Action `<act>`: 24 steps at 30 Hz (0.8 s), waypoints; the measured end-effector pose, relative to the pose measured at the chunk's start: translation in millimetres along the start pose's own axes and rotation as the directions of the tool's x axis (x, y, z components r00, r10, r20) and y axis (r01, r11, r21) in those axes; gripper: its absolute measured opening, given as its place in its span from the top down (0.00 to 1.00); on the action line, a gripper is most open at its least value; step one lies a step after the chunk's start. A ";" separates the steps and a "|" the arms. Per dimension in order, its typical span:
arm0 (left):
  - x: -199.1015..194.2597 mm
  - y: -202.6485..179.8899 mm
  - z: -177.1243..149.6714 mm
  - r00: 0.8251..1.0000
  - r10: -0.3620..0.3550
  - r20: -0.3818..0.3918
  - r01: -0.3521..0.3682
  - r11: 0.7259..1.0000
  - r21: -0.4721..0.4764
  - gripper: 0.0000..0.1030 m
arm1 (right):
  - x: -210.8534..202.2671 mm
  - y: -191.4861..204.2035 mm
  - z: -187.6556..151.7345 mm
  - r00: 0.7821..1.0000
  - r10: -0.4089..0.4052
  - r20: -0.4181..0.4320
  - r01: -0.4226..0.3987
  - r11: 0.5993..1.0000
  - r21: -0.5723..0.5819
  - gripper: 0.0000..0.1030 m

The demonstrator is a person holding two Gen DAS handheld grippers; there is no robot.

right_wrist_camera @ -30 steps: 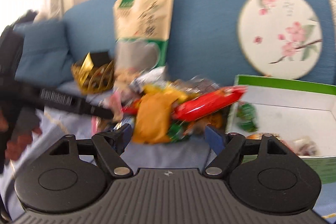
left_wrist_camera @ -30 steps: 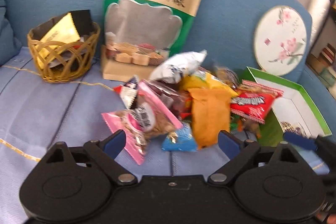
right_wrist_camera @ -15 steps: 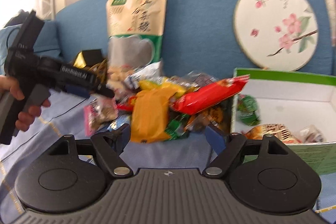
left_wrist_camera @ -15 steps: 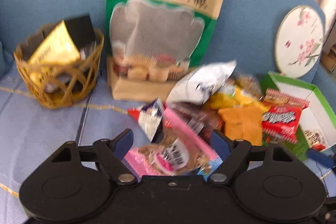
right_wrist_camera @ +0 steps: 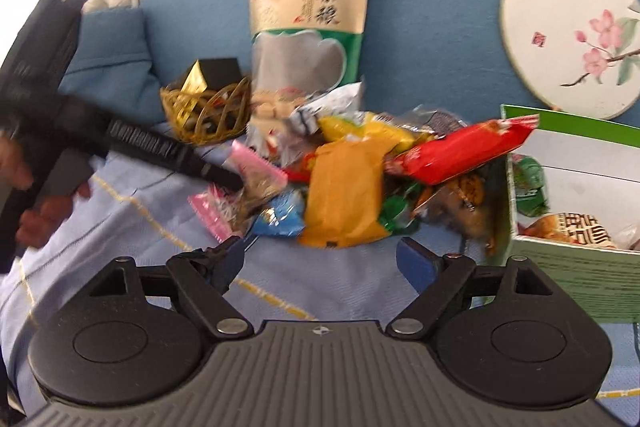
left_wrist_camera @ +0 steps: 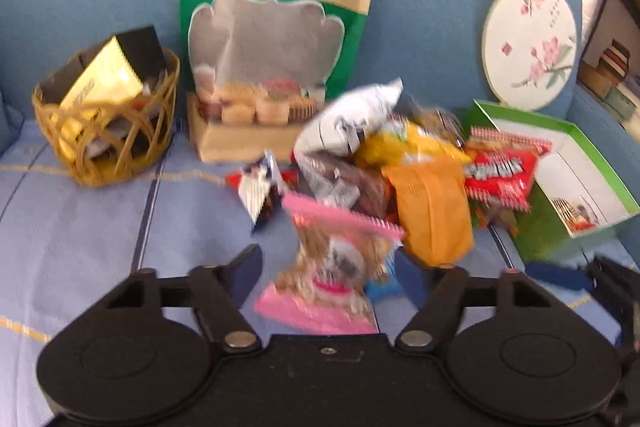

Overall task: Organize snacks
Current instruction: 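Grasp the pink nut bag with the left gripper, then grasp the blue candy with the right gripper while the left holds the pink bag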

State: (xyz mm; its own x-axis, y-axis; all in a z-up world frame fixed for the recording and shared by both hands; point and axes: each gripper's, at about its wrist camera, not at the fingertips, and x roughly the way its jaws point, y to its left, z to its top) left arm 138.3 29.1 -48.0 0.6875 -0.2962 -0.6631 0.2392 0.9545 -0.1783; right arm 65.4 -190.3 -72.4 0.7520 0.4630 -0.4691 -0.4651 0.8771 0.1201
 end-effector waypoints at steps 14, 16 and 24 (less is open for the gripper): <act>-7.1 34.8 -29.0 0.994 -0.037 -0.106 0.025 0.994 -0.110 0.33 | 18.7 19.9 -5.0 0.999 -0.008 -0.042 0.006 0.999 -0.043 0.00; -16.0 42.6 -34.2 0.996 -0.032 -0.087 0.020 0.990 -0.139 0.30 | 25.7 29.5 -2.5 0.999 -0.002 -0.054 -0.002 0.997 -0.071 0.00; -33.9 59.4 -34.4 0.998 -0.053 -0.031 0.047 0.982 -0.182 0.11 | 69.8 48.3 26.9 0.995 -0.059 -0.084 0.046 0.988 -0.148 0.10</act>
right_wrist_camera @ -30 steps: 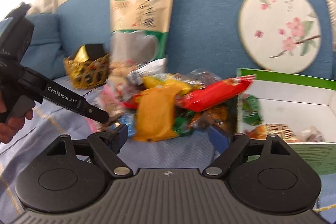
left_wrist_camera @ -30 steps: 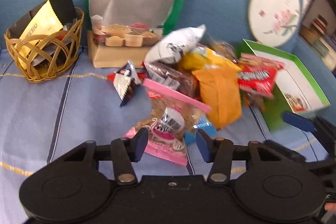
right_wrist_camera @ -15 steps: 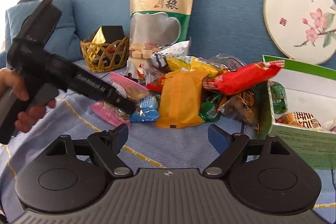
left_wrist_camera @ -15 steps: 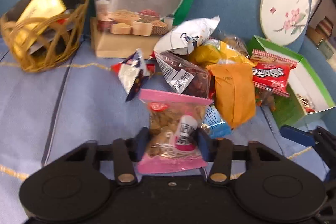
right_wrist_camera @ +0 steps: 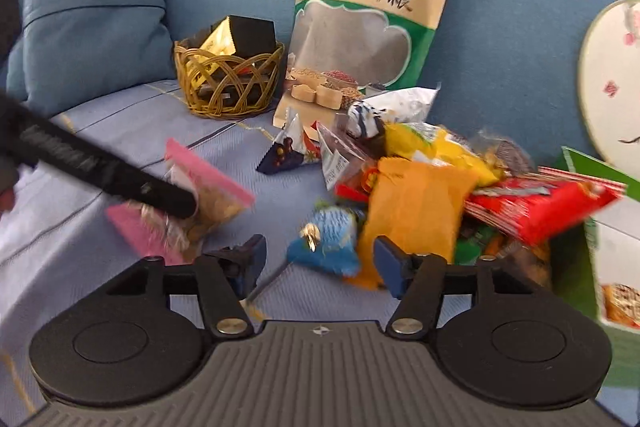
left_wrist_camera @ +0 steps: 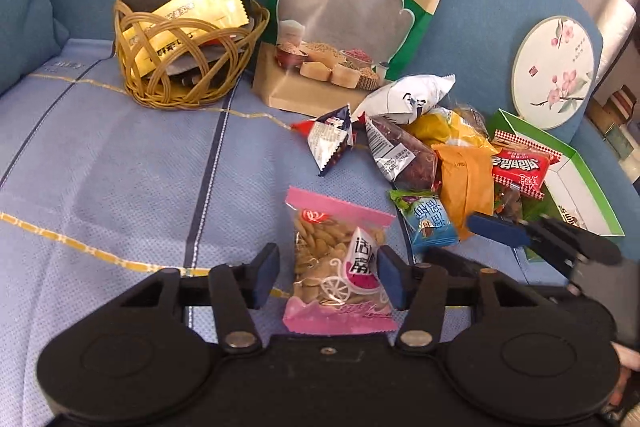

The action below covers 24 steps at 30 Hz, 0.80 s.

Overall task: Organize snacks
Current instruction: 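Grasp the blue candy with the right gripper while the left holds the pink bag, then carry both snacks into the green box while opening both grippers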

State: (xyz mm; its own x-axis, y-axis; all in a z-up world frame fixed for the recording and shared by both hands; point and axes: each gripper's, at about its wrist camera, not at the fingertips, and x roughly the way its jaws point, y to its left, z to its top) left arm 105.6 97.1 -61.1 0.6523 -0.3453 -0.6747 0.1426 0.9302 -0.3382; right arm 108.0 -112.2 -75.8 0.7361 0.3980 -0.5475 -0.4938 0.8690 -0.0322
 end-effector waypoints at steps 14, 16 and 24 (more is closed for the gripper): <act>15.2 -0.4 -7.4 0.997 -0.067 -0.023 0.068 0.997 0.032 0.10 | -29.6 -2.4 -23.2 0.996 0.006 -0.085 -0.004 1.000 0.018 0.32; 16.8 -6.1 -7.9 0.999 -0.047 -0.020 0.048 0.998 0.049 0.10 | -31.6 -5.6 -32.1 0.996 0.006 -0.093 -0.002 0.999 0.048 0.28; 22.5 -22.8 -5.5 0.999 0.007 -0.036 -0.004 0.994 0.108 0.34 | -29.2 -11.1 -35.6 0.999 0.007 -0.042 -0.003 0.995 0.097 0.27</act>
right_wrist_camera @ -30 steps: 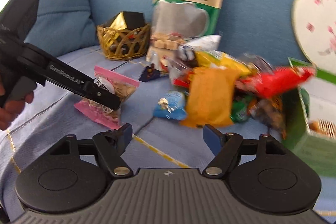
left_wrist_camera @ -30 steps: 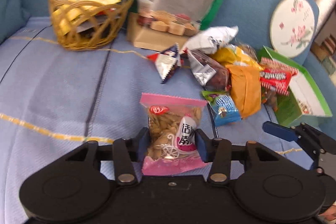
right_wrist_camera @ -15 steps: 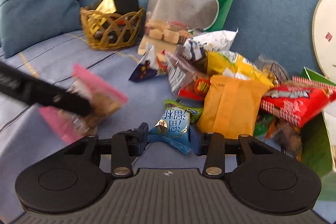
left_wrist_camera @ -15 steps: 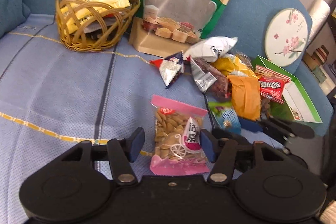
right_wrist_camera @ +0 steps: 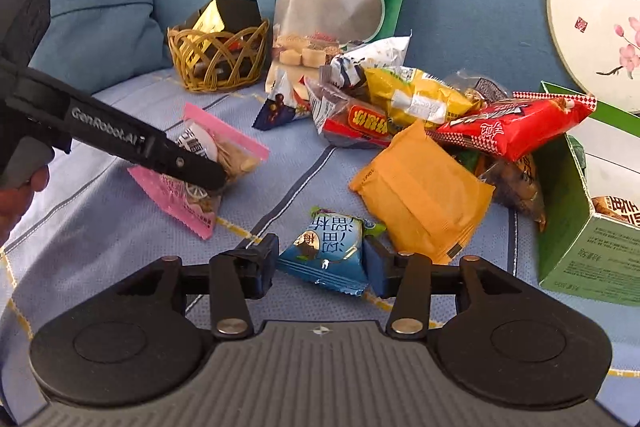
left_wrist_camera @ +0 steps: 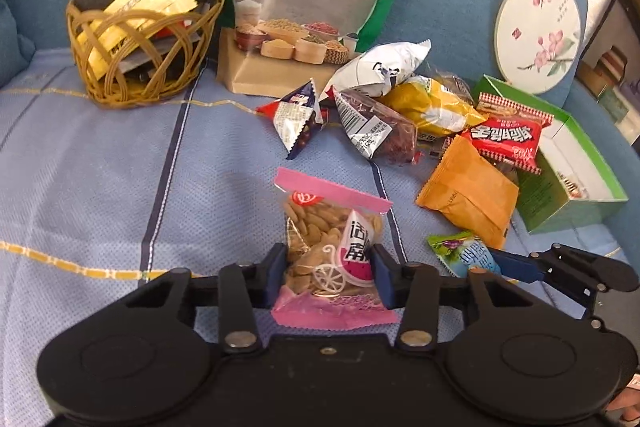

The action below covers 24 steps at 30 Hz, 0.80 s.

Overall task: Organize snacks
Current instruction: 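Carry both snacks into the green box while opening both grippers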

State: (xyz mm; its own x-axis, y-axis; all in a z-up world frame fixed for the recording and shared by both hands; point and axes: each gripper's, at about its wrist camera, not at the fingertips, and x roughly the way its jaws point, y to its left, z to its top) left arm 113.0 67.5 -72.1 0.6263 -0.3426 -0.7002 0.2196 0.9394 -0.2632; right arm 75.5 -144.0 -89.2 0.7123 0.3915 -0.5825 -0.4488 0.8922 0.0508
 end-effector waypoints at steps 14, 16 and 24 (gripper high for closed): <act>-31.2 -57.9 38.3 0.996 -0.062 0.065 0.057 0.996 0.072 0.39 | -55.1 -33.1 28.4 0.974 -0.090 0.208 0.081 0.995 0.050 0.31; -32.9 -76.1 48.4 0.992 -0.105 0.075 0.098 0.991 0.093 0.39 | -64.8 -49.6 31.5 0.959 -0.149 0.239 0.129 0.987 0.096 0.31; -5.5 -170.8 76.6 0.962 -0.266 0.065 0.249 0.949 0.193 0.38 | -101.8 -136.6 22.2 0.868 -0.437 0.237 0.354 0.878 0.322 0.30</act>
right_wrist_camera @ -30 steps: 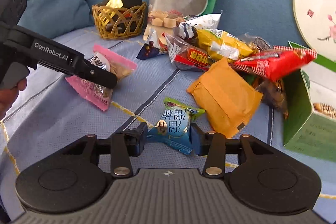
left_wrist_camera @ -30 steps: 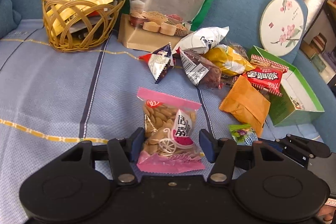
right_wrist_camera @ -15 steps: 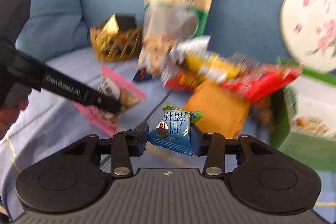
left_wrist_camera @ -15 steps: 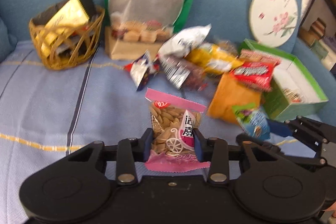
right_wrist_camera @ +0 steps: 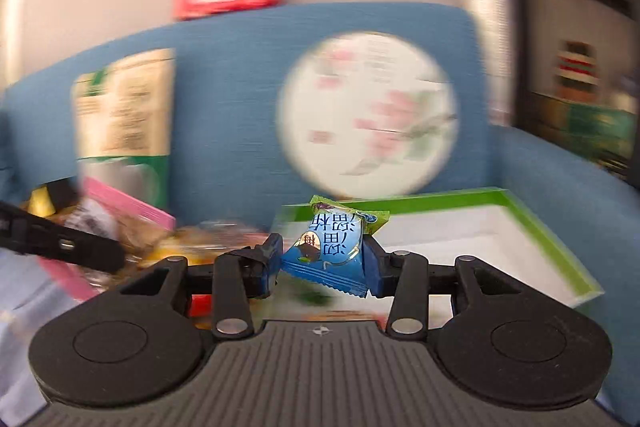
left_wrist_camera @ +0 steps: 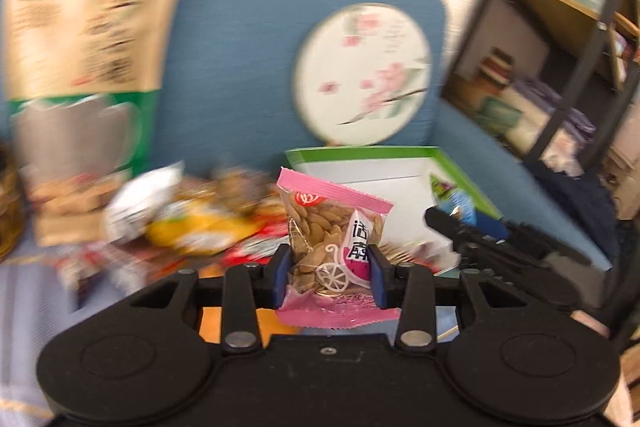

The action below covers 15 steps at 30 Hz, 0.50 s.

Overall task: Organize snacks
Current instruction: 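Carry both snacks into the green box while opening both grippers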

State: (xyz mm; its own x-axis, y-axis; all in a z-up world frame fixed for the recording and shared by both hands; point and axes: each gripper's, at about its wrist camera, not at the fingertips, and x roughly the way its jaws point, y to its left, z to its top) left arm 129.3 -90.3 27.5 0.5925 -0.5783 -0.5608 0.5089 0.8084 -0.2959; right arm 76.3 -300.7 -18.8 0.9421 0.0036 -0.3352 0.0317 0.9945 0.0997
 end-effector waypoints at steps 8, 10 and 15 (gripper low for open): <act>81.3 -50.9 17.3 0.997 -0.072 -0.017 0.073 0.997 0.024 0.37 | 5.8 -56.0 -6.0 0.988 -0.150 -0.036 0.154 0.980 0.126 0.29; 95.8 -55.8 15.8 0.997 -0.078 -0.025 0.078 0.997 0.029 0.34 | 9.8 -59.8 -7.5 0.985 -0.164 -0.044 0.169 0.977 0.132 0.29; 90.7 -55.8 8.2 0.998 -0.026 0.051 0.022 0.997 0.070 0.00 | 24.5 -61.3 -16.2 0.964 -0.241 -0.112 0.250 0.965 0.079 0.00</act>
State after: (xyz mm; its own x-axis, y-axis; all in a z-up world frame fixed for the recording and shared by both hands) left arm 159.8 -188.7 -0.5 0.6100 -0.6038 -0.5132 0.5645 0.7856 -0.2532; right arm 92.0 -359.8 -48.3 0.8633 -0.2241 -0.4523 0.2925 0.9524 0.0864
